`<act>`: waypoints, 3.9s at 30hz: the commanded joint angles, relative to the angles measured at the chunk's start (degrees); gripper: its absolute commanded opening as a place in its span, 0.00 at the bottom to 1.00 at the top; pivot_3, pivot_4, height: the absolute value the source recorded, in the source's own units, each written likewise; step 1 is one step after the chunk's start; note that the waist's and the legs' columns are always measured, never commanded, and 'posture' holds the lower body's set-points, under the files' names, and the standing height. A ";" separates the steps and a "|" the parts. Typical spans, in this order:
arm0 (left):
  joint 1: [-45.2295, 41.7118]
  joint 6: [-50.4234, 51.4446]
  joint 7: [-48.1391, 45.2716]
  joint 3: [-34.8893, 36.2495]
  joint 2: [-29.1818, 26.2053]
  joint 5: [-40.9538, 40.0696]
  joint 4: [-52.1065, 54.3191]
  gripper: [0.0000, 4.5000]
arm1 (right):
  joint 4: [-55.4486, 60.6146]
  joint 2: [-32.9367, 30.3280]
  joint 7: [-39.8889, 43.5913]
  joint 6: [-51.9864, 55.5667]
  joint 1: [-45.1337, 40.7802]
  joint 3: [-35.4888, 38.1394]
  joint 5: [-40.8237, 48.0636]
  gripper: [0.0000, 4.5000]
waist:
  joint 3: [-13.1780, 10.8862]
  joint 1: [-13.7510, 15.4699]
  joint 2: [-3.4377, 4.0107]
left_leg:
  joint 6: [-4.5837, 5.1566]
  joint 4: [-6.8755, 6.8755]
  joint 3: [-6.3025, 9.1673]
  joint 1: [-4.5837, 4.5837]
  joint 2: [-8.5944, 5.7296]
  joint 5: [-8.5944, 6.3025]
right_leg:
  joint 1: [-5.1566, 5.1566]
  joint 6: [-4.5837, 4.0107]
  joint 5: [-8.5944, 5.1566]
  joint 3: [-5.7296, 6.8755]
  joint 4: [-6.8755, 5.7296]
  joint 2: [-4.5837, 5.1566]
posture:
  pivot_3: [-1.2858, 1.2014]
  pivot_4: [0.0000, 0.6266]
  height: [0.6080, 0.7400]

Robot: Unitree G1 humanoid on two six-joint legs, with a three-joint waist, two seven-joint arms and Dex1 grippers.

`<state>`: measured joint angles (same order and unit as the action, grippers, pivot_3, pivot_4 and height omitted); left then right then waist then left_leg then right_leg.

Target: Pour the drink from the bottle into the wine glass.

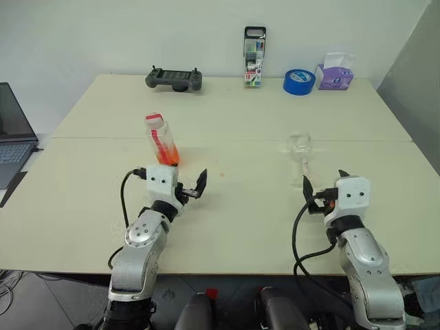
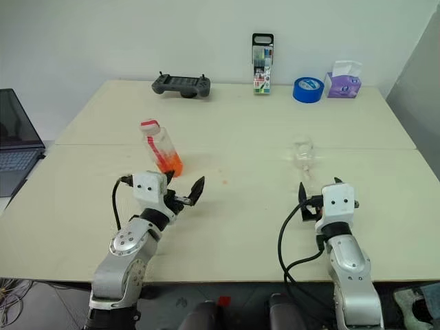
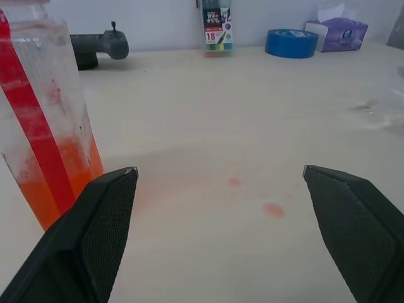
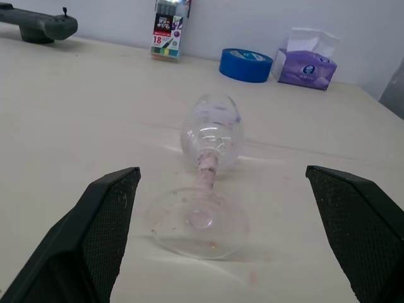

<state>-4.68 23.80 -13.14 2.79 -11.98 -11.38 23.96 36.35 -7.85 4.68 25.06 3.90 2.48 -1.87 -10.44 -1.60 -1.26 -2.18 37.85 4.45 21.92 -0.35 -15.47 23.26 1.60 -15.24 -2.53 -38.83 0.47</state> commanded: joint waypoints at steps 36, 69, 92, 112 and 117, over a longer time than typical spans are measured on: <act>-16.33 -9.50 6.15 8.94 -2.22 3.27 -16.83 0.99 | -9.52 -16.14 29.15 12.81 -27.39 -7.02 22.51 1.00 | -0.10 0.06 -0.13 | 0.02 -0.01 0.12 0.13 -0.09 0.00 | -0.03 -0.20 0.13 0.22 0.17 -0.08 | 0.52 0.24 1.00; -33.26 -29.04 2.08 6.97 -3.16 5.40 -46.80 0.40 | 0.64 -14.75 23.79 22.32 -26.31 -3.51 27.20 1.00 | -0.11 0.06 -0.14 | 0.00 0.02 0.22 0.13 -0.08 0.01 | 0.00 -0.22 0.16 0.28 0.05 0.07 | 0.52 0.24 1.00; -19.24 -2.17 -15.97 -10.06 -0.95 -5.58 -6.50 0.40 | 11.25 -1.82 2.81 47.76 -37.22 2.48 37.64 1.00 | -0.16 -0.16 -0.08 | -0.04 0.01 0.14 0.22 -0.09 -0.02 | 0.12 -0.06 0.07 0.17 -0.03 -0.12 | 0.52 0.24 1.00; -18.55 -3.60 -23.53 -14.15 -1.89 -5.63 -7.46 0.40 | 10.40 -4.09 -0.76 47.61 -35.28 0.15 35.45 0.78 | -0.18 -0.18 -0.05 | -0.03 -0.01 0.16 0.21 -0.05 -0.02 | 0.12 0.02 0.02 0.17 0.00 -0.17 | 0.52 0.24 1.00; -18.95 -3.59 -23.62 -14.19 -1.76 -5.66 -7.66 0.40 | 10.36 -5.62 -0.67 47.77 -34.88 0.14 35.11 0.41 | -0.18 -0.18 -0.05 | -0.03 -0.02 0.17 0.23 -0.05 -0.02 | 0.12 0.02 0.02 0.18 0.02 -0.17 | 0.52 0.24 1.00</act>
<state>-22.50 21.96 -36.20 -11.87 -14.06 -16.43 13.62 46.08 -12.33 4.81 73.35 -30.91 0.74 34.65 -10.62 -1.78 -1.31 -2.21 37.84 4.61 22.15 -0.40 -15.49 23.38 1.62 -15.22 -2.36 -38.80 0.29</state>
